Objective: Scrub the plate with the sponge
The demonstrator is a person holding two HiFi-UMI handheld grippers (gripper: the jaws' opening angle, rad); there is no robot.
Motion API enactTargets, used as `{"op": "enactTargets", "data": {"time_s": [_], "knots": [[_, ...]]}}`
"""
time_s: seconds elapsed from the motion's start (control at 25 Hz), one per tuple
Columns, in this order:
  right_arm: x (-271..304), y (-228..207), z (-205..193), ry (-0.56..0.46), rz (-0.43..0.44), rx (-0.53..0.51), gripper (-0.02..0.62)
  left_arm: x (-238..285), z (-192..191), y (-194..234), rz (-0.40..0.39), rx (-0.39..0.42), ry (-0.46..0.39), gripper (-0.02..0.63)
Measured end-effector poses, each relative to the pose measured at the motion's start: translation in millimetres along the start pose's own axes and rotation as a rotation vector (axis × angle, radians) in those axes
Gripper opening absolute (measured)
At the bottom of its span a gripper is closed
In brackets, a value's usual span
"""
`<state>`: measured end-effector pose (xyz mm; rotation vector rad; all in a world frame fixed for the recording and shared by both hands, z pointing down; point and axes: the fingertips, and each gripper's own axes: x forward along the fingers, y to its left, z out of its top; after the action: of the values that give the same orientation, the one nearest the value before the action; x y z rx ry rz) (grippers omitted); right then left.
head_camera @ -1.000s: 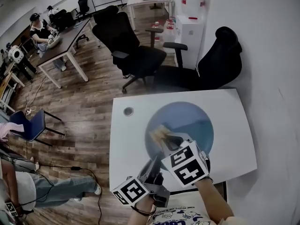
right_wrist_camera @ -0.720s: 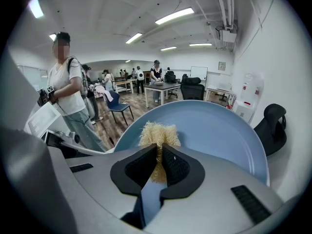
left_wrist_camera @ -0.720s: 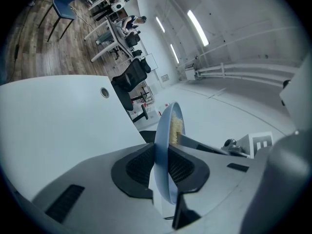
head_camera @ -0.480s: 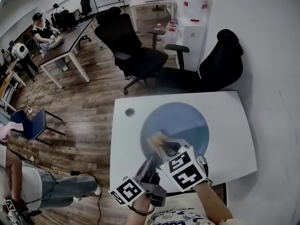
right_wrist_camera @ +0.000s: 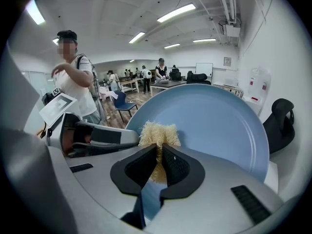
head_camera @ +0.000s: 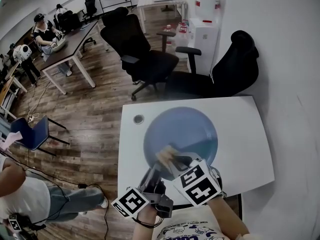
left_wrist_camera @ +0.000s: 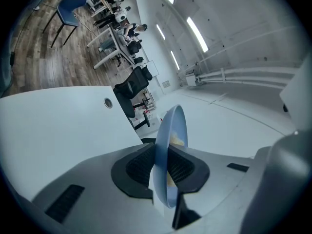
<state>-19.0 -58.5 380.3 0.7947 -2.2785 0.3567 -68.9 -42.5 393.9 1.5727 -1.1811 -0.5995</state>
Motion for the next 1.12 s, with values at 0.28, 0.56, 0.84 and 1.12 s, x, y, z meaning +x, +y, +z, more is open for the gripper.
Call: {"op": "enactTargets", "data": {"time_s": [0.28, 0.56, 0.84, 1.12], "knots": [[-2.3, 2.9, -7.5, 0.024, 0.003, -0.006, 0.044, -2.9, 8.8, 2.1, 0.003, -0.013, -0.023, 0.061], [-3.7, 1.0, -14.9, 0.039, 0.001, -0.009, 0.044, -4.4, 17.3, 4.6, 0.010, -0.015, -0.041, 0.061], [-8.3, -9.6, -26.4, 0.064, -0.022, -0.003, 0.044, -3.8, 21.8, 6.3, 0.004, -0.012, -0.051, 0.061], [-16.6, -21.4, -32.2, 0.067, -0.046, 0.026, 0.045, -4.2, 18.8, 3.7, -0.003, -0.011, -0.044, 0.061]]}}
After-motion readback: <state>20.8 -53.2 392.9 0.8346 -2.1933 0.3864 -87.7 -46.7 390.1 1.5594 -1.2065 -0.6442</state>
